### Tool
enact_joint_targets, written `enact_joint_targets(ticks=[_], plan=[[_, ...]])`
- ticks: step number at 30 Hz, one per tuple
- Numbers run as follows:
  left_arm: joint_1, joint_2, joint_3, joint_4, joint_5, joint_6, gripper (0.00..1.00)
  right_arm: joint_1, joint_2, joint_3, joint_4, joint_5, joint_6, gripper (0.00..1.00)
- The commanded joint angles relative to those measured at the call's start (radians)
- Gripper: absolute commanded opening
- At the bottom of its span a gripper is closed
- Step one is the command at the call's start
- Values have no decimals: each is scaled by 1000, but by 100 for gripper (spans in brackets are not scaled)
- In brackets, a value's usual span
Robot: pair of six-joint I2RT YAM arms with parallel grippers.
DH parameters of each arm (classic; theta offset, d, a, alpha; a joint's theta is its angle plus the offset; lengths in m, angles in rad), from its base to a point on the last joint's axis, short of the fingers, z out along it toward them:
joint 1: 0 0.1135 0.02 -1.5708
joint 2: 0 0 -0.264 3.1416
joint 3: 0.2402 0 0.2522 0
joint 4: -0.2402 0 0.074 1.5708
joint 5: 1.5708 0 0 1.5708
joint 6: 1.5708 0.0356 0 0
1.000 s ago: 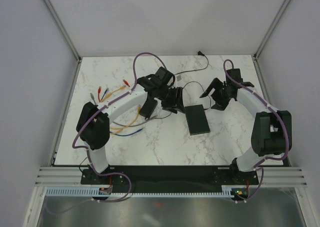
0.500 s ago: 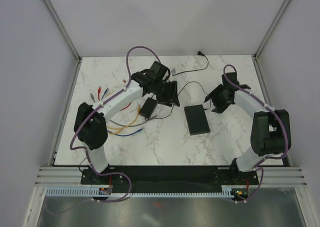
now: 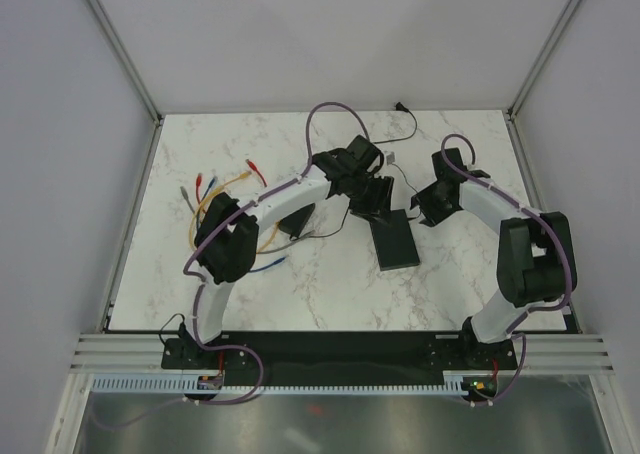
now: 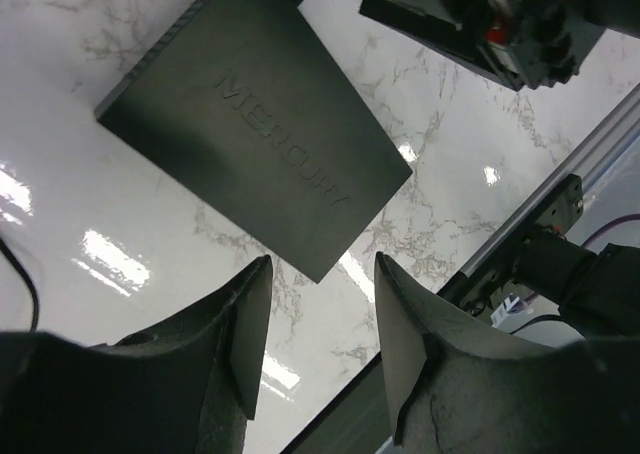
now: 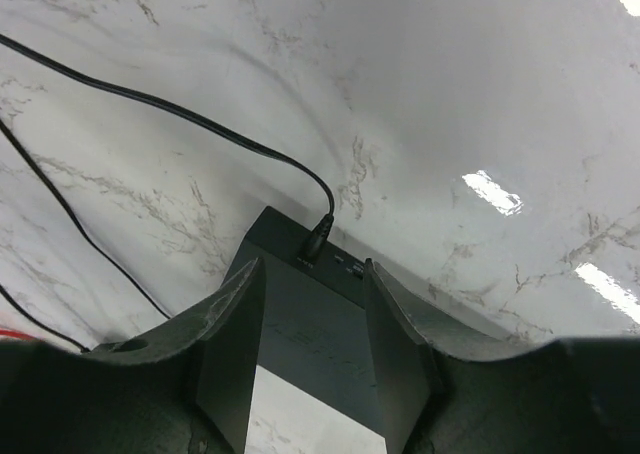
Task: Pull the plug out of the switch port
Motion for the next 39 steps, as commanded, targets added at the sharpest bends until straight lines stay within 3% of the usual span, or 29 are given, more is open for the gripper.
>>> enact_joint_targets(ticks=[1,12,20,23,29,35,39], plan=[[-62,28,60,62,-109,84,53,9,28,1,14,35,66,52],[-65,118,60,74,-118,66,54,15,74,-30,40,10,129,43],[-76,149,53,77,-132,69,54,25,88,-44,65,5,181,41],[-76,155,47,73,-135,61,53,29,98,-33,65,-1,190,36],[-76,184,66,-2,-141,0,50,44,109,-33,66,-8,227,32],[-76,224,56,-58,-112,-77,50,45,111,-36,69,2,238,19],[-76,236,47,-59,-50,-140,50,44,130,-31,69,5,251,0]])
